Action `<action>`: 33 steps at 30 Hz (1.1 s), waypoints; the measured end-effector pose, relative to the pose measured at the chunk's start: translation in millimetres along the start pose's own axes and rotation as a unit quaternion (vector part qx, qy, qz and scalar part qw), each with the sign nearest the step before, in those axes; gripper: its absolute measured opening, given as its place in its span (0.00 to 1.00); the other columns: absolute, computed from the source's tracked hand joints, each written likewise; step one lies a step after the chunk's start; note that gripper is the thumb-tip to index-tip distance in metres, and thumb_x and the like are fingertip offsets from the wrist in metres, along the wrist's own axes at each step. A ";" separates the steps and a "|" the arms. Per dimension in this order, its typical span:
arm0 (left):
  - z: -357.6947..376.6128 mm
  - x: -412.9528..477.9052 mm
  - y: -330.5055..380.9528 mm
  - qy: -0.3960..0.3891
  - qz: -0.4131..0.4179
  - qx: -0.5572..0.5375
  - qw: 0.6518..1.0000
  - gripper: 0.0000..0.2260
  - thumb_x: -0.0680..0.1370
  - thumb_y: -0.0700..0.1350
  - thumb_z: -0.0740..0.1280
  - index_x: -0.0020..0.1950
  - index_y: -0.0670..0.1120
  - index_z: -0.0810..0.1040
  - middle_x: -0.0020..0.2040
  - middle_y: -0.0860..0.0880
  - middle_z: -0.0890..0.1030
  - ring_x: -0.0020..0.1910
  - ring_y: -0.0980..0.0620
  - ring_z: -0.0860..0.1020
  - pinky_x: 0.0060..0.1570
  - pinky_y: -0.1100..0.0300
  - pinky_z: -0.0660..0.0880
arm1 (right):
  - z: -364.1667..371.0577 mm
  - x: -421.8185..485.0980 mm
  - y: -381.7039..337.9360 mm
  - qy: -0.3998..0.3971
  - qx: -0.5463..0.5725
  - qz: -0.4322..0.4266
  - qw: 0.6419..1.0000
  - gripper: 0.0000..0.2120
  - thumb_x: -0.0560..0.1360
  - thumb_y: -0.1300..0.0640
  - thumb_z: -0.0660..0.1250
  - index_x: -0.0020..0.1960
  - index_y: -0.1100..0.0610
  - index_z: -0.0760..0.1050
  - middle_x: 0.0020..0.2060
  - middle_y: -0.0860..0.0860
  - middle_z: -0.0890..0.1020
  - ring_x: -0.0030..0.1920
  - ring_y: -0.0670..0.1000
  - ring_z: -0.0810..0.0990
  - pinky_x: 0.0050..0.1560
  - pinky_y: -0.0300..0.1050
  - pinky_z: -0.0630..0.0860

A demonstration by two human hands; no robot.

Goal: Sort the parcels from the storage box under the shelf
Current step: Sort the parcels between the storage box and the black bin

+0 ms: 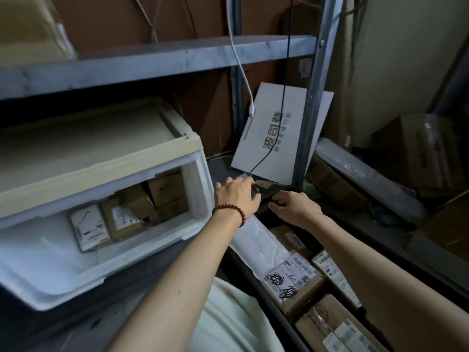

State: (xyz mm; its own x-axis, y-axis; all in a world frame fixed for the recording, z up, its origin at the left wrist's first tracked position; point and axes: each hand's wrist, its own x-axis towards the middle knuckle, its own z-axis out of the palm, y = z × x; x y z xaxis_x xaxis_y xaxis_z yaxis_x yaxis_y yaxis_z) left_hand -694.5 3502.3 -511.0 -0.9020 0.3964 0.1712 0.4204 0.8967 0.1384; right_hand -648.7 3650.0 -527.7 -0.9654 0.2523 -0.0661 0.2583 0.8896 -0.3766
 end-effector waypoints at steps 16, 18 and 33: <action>-66.1 -182.7 -221.1 -0.019 -0.277 0.055 0.959 0.16 0.78 0.57 0.60 0.64 0.54 0.73 0.61 0.49 0.79 0.60 0.46 0.75 0.58 0.51 0.70 | 81.1 -62.4 -209.7 -0.052 -0.006 -0.244 0.968 0.19 0.77 0.40 0.58 0.64 0.46 0.73 0.60 0.51 0.79 0.59 0.57 0.76 0.48 0.46 0.71; -67.5 -196.1 -236.6 -0.021 -0.308 0.052 0.950 0.18 0.78 0.57 0.60 0.65 0.53 0.73 0.61 0.49 0.78 0.60 0.46 0.75 0.58 0.51 0.72 | 91.6 -71.5 -230.1 -0.060 0.018 -0.261 0.963 0.19 0.78 0.42 0.58 0.64 0.49 0.74 0.59 0.52 0.79 0.59 0.56 0.76 0.48 0.47 0.72; -7.8 -168.8 -267.4 -0.058 -0.275 0.019 0.960 0.22 0.78 0.57 0.61 0.70 0.53 0.66 0.68 0.49 0.72 0.66 0.46 0.69 0.55 0.51 0.72 | 132.7 -34.4 -246.4 -0.051 0.020 -0.175 0.983 0.23 0.79 0.44 0.59 0.71 0.53 0.65 0.66 0.56 0.69 0.65 0.59 0.70 0.56 0.51 0.73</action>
State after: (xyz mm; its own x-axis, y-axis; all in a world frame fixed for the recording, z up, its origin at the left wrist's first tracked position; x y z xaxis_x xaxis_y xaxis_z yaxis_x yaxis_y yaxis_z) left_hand -653.8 3194.1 -569.3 -0.9922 -0.1211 -0.0284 -0.1239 0.9823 0.1402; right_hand -683.9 3371.6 -555.2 -0.9940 -0.1079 -0.0172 -0.0902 0.8992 -0.4282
